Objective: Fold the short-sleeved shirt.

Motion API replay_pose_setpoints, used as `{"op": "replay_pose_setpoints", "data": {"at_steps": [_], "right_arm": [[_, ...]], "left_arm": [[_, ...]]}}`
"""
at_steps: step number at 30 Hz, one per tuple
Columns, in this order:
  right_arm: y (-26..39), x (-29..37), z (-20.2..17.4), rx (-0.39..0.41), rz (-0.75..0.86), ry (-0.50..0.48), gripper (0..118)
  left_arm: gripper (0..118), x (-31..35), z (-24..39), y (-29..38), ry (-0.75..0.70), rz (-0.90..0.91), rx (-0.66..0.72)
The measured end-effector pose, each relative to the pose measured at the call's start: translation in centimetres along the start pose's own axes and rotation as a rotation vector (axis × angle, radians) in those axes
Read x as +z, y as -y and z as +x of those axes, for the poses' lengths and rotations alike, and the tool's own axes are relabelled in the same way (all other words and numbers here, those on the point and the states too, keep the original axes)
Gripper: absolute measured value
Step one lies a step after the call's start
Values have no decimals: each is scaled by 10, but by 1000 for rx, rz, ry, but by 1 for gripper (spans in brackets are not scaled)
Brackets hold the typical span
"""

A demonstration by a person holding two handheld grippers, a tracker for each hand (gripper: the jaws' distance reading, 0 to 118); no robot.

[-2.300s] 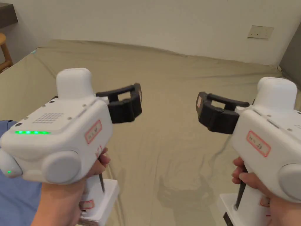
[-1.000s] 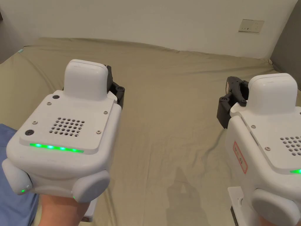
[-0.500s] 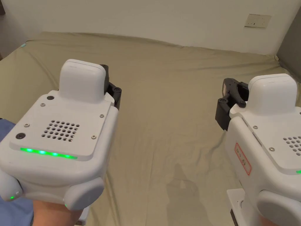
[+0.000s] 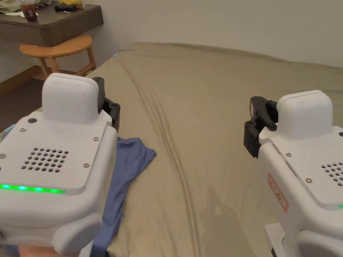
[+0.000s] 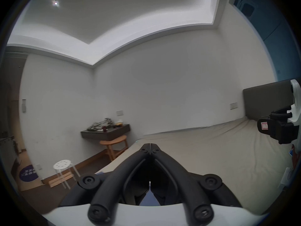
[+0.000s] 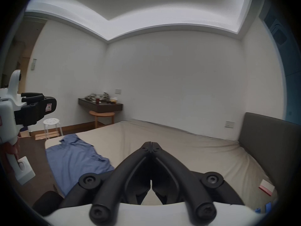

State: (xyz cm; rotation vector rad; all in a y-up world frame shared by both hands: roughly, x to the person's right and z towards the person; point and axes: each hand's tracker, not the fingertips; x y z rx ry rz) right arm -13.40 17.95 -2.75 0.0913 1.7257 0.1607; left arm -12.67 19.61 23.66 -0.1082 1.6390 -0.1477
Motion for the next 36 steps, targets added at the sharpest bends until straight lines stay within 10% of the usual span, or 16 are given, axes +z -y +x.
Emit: {"op": "replay_pose_setpoints", "data": {"at_steps": [21, 36], "right_arm": [[-3, -36, -83, 34, -26, -249, 0], [38, -75, -77, 131, -165, -186, 0]], "left_arm": [[0, 6, -67, 39, -174, -128, 23], [0, -158, -108, 215, -30, -742, 214]]}}
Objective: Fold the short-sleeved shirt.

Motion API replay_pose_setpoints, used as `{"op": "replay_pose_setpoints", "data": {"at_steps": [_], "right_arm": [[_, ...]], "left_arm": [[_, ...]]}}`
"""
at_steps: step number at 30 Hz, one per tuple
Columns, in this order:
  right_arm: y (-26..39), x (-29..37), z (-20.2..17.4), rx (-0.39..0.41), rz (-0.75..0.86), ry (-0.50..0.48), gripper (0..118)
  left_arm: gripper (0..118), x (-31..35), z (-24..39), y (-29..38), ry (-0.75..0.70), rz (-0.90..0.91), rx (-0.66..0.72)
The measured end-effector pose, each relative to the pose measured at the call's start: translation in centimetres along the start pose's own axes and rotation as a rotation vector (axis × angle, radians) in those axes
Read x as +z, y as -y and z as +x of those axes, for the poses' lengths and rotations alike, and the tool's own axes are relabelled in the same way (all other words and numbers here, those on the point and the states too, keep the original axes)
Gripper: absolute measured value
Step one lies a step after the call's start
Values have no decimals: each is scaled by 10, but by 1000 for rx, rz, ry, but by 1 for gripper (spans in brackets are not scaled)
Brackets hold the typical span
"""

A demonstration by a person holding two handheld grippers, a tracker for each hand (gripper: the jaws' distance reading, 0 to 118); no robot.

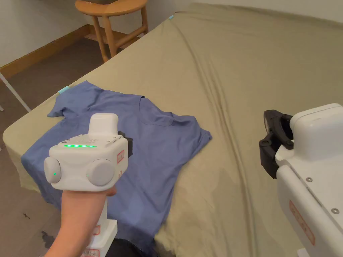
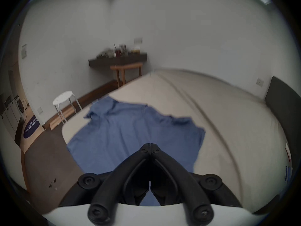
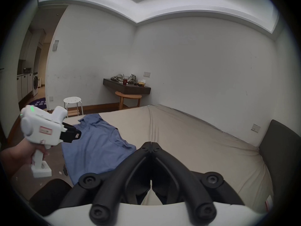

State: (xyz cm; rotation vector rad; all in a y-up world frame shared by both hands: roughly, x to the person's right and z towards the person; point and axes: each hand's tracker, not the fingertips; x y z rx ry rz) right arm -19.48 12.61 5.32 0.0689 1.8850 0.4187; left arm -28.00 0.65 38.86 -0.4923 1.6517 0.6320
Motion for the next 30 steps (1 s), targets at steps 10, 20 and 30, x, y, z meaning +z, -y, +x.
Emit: {"op": "replay_pose_setpoints", "data": {"at_steps": [10, 20, 30], "right_arm": [[29, -34, 12, -23, -116, -4, 0], [40, -41, 18, -42, -152, 10, 0], [35, -27, 19, -83, -149, 10, 0]], "left_arm": [[112, -138, -22, 28, -46, -305, -6], [117, -155, -18, 30, -39, -289, 38], [26, -126, -28, 36, 75, -161, 72]]}}
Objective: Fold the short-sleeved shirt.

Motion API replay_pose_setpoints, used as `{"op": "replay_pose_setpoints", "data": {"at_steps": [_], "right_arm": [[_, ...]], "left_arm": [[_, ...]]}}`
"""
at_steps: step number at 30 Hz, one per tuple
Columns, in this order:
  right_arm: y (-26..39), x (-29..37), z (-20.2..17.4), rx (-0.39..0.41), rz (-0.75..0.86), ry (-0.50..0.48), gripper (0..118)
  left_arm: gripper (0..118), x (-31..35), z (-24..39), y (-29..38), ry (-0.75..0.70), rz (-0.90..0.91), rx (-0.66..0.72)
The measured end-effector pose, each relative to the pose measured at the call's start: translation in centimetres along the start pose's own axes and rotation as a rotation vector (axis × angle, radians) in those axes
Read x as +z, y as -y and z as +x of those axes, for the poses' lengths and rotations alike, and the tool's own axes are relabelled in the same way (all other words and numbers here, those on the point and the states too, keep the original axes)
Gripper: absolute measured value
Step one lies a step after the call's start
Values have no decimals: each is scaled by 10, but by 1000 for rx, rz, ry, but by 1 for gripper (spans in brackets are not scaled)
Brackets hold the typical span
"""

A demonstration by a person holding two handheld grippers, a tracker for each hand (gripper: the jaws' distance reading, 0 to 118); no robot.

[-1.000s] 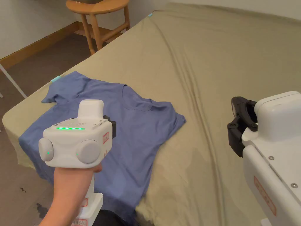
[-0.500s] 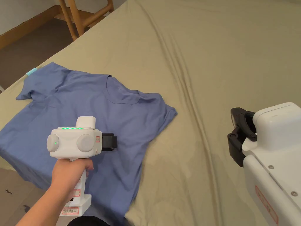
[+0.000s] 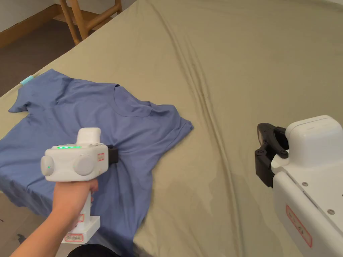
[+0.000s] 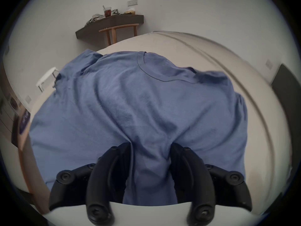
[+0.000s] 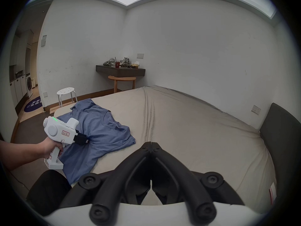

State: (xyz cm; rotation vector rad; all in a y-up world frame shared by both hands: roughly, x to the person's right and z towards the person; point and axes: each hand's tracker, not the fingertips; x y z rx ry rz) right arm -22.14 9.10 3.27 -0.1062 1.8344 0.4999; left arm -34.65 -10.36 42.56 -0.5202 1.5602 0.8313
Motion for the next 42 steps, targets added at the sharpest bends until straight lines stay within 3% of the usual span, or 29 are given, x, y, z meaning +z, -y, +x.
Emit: {"op": "replay_pose_setpoints", "data": {"at_steps": [1, 4, 8, 12, 16, 18, 20, 25, 30, 35, 42], "right_arm": [[-1, 4, 0, -1, 6, -1, 0], [-2, 12, 0, 3, 20, 1, 0], [-2, 21, 1, 8, 23, 13, 0], [-2, 34, 8, -13, 34, 20, 0], [-4, 45, 12, -20, 48, 43, 0], [-5, 54, 16, -21, 57, 42, 0], [-5, 64, 20, -29, 73, 51, 0], [-3, 88, 36, -66, 109, 92, 0], [-2, 120, 58, -95, 149, 157, 0], [5, 158, 86, -107, 174, 256, 0], [22, 216, 129, -137, 175, 417, 0]], "left_arm": [[0, 5, -8, -1, -35, 20, 17], [0, 9, -30, 5, 67, 2, 162], [0, 18, -10, 13, 10, 80, -20], [0, 37, -26, 9, 208, 170, 242], [0, 80, -14, -10, 306, 258, 254], [0, 102, -10, -21, 455, 278, 364], [0, 124, 0, -38, 519, 364, 378], [0, 196, 48, -98, 636, 531, 248], [0, 276, 125, -151, 738, 659, -1], [0, 333, 219, -177, 831, 689, -236], [0, 358, 353, -166, 877, 671, -558]]}}
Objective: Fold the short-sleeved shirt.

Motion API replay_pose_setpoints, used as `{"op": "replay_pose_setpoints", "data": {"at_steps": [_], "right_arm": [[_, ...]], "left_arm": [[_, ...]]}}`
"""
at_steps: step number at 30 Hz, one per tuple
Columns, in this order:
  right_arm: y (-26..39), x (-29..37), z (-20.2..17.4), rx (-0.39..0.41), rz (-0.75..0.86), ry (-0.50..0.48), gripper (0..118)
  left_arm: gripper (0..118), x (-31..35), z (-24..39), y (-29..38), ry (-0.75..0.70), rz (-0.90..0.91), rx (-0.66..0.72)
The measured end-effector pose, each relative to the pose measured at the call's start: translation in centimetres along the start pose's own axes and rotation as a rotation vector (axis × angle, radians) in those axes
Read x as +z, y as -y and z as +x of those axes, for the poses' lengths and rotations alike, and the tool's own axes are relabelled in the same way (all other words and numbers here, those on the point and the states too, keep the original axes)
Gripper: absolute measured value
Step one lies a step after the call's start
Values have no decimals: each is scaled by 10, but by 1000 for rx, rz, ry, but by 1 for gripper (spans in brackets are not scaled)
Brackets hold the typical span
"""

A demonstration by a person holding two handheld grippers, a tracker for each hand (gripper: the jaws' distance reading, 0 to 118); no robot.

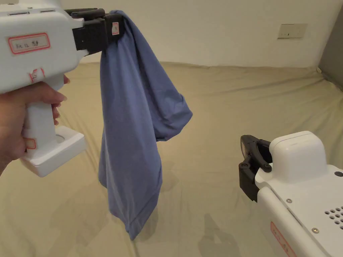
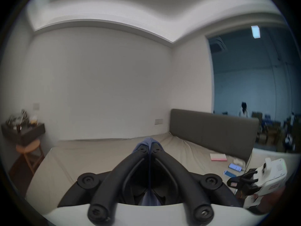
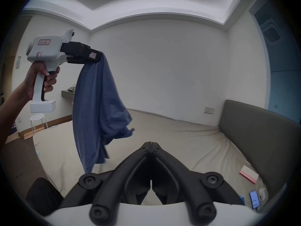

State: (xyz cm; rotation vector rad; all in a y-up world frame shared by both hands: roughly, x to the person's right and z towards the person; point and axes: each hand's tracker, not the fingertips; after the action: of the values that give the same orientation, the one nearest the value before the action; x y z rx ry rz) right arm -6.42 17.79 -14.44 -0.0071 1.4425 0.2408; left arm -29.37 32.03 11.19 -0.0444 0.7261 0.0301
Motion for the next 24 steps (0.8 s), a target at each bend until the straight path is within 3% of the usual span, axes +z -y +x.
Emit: {"op": "replay_pose_setpoints", "data": {"at_steps": [10, 13, 21, 24], "right_arm": [[25, 24, 71, -29, -42, 169, 0], [38, 18, 87, -51, -71, 195, 0], [73, -14, 109, -87, -182, 217, 0], [84, -21, 110, -93, -216, 214, 0]], "left_arm": [[0, -135, 45, 46, 63, -137, 47], [0, -167, 64, 75, 78, -188, 7], [0, -237, 140, 258, 168, -557, 46], [0, -242, 160, 338, 112, -728, 45]]}}
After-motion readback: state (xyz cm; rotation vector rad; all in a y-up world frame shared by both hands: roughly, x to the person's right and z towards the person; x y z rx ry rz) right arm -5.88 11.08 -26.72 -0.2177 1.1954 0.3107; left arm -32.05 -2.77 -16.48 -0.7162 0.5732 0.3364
